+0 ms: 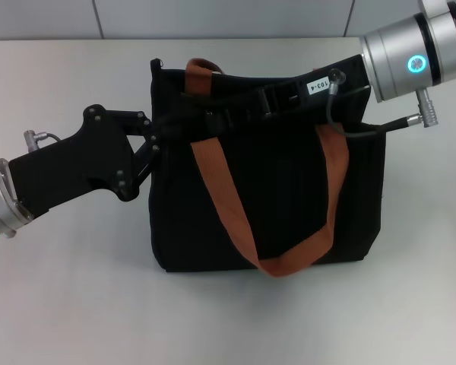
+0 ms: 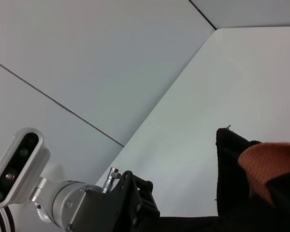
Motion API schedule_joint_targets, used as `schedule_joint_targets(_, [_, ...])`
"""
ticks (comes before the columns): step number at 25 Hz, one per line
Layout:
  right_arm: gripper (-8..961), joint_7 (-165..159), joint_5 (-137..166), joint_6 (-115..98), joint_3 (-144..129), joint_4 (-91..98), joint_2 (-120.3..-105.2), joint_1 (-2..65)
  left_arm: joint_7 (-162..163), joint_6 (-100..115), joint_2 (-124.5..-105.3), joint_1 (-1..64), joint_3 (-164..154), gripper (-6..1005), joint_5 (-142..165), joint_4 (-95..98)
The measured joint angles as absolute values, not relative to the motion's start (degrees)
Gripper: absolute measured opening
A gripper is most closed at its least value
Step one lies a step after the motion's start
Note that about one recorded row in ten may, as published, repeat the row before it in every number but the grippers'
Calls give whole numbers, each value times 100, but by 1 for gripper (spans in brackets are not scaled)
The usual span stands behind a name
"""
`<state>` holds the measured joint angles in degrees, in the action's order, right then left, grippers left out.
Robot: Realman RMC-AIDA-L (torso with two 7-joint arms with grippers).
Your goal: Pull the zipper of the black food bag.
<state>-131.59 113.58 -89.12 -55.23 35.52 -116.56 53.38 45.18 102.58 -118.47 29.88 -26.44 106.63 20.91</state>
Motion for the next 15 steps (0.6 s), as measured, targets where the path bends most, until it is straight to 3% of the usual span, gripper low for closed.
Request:
schedule_joint_targets(7, [49,-13119,11391,-8726,-5657,3551,-11667,5339,4518,10266,-11855,2988,-2671,43,10661,2092])
schedule_joint_targets(15, [15,-13109,11470,-8644,-5687,3807,-11654,5226,4514,10266,-11856,2972,-2648,45,10661,2092])
